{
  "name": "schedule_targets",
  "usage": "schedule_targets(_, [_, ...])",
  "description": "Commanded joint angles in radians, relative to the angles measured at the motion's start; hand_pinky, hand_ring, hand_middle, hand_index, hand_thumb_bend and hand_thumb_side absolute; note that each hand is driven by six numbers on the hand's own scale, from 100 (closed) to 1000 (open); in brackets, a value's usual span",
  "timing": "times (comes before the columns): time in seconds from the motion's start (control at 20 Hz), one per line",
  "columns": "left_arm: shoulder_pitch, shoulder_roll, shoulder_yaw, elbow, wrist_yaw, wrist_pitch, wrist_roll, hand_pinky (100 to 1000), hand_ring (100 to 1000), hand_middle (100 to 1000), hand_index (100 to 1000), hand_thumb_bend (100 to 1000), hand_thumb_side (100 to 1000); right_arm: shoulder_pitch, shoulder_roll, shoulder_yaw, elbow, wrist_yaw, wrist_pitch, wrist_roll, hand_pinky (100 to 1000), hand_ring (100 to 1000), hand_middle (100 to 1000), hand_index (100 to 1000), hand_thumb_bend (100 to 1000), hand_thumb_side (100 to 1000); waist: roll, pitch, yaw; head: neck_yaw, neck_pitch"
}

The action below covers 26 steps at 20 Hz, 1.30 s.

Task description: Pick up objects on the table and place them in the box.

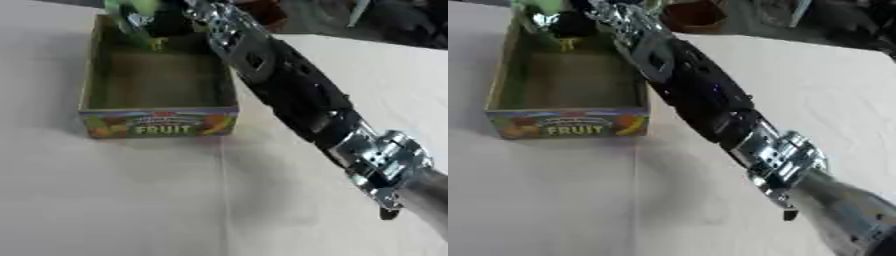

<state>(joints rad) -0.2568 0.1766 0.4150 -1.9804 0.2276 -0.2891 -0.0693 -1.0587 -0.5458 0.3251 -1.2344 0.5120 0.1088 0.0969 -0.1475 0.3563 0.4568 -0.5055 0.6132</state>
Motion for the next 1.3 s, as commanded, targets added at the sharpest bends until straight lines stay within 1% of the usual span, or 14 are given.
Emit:
schedule_targets(0.05, [-0.009, 0.016, 0.002, -0.020, 0.000, 0.002, -0.004, 443, 414, 460, 576, 100, 750, -0.011, -0.012, 0.007, -0.005, 0.055, -0.031, 0.022, 726, 730, 422, 666, 100, 594, 0.008, -0.016, -0.002, 0.000, -0.016])
schedule_targets(0.3, [-0.011, 0.015, 0.004, -0.020, -0.002, 0.002, -0.004, 443, 413, 460, 575, 100, 750, 0.005, -0.009, 0.014, -0.001, 0.166, -0.094, 0.114, 740, 762, 485, 719, 100, 592, 0.006, -0.013, -0.004, 0.005, -0.021])
schedule_targets(0.4, [-0.011, 0.014, 0.004, -0.020, -0.003, 0.003, -0.004, 443, 413, 459, 575, 100, 750, 0.008, -0.008, 0.011, 0.000, 0.193, -0.115, 0.142, 760, 785, 535, 788, 109, 603, 0.005, -0.012, -0.005, 0.008, -0.019])
schedule_targets(0.5, [-0.012, 0.014, 0.004, -0.020, -0.004, 0.004, -0.004, 443, 413, 459, 575, 100, 750, 0.009, -0.008, 0.012, -0.001, 0.209, -0.134, 0.175, 787, 828, 603, 855, 216, 619, 0.005, -0.012, -0.006, 0.010, -0.018])
schedule_targets(0.55, [-0.012, 0.014, 0.005, -0.020, -0.004, 0.004, -0.004, 443, 413, 459, 575, 100, 750, 0.009, -0.009, 0.013, -0.003, 0.217, -0.143, 0.194, 804, 861, 657, 894, 301, 613, 0.005, -0.011, -0.006, 0.011, -0.018])
schedule_targets(0.65, [-0.012, 0.014, 0.005, -0.020, -0.004, 0.004, -0.004, 443, 413, 459, 575, 100, 750, 0.011, -0.011, 0.013, -0.006, 0.236, -0.160, 0.233, 824, 895, 716, 920, 390, 589, 0.006, -0.011, -0.007, 0.014, -0.017])
schedule_targets(0.75, [-0.011, 0.013, 0.005, -0.020, -0.004, 0.004, -0.004, 443, 413, 459, 575, 100, 749, 0.012, -0.013, 0.010, -0.008, 0.256, -0.176, 0.268, 842, 921, 750, 932, 475, 567, 0.007, -0.011, -0.006, 0.016, -0.017])
schedule_targets(0.85, [-0.011, 0.013, 0.005, -0.020, -0.003, 0.003, -0.003, 444, 413, 459, 575, 100, 750, 0.011, -0.015, 0.007, -0.009, 0.270, -0.191, 0.300, 853, 936, 775, 953, 594, 549, 0.008, -0.012, -0.006, 0.017, -0.017])
schedule_targets(0.9, [-0.010, 0.013, 0.006, -0.020, -0.003, 0.004, -0.003, 444, 413, 459, 575, 100, 750, 0.011, -0.017, 0.005, -0.011, 0.273, -0.198, 0.314, 857, 942, 785, 965, 678, 549, 0.009, -0.012, -0.008, 0.017, -0.016])
schedule_targets(0.95, [-0.009, 0.013, 0.006, -0.020, -0.003, 0.004, -0.003, 444, 413, 459, 575, 100, 750, 0.011, -0.018, 0.003, -0.014, 0.273, -0.204, 0.326, 858, 943, 787, 971, 706, 553, 0.009, -0.013, -0.009, 0.018, -0.015])
schedule_targets(1.0, [-0.008, 0.013, 0.006, -0.020, -0.004, 0.005, -0.003, 444, 413, 459, 575, 100, 750, 0.010, -0.021, 0.000, -0.018, 0.269, -0.208, 0.336, 861, 944, 788, 980, 765, 565, 0.010, -0.015, -0.011, 0.020, -0.014])
schedule_targets(1.05, [-0.006, 0.013, 0.007, -0.020, -0.004, 0.005, -0.002, 444, 413, 459, 575, 100, 750, 0.009, -0.024, -0.003, -0.023, 0.261, -0.210, 0.345, 861, 944, 788, 980, 765, 565, 0.012, -0.016, -0.013, 0.021, -0.014])
schedule_targets(1.1, [-0.004, 0.014, 0.007, -0.020, -0.004, 0.005, -0.001, 444, 414, 459, 575, 100, 749, 0.007, -0.028, -0.009, -0.029, 0.248, -0.207, 0.350, 866, 943, 791, 990, 809, 605, 0.014, -0.018, -0.016, 0.024, -0.013])
schedule_targets(1.3, [0.001, 0.017, 0.008, -0.020, -0.003, 0.006, 0.002, 445, 414, 459, 575, 100, 749, 0.005, -0.052, -0.032, -0.060, 0.158, -0.168, 0.341, 871, 930, 771, 988, 803, 673, 0.019, -0.028, -0.026, 0.033, -0.010])
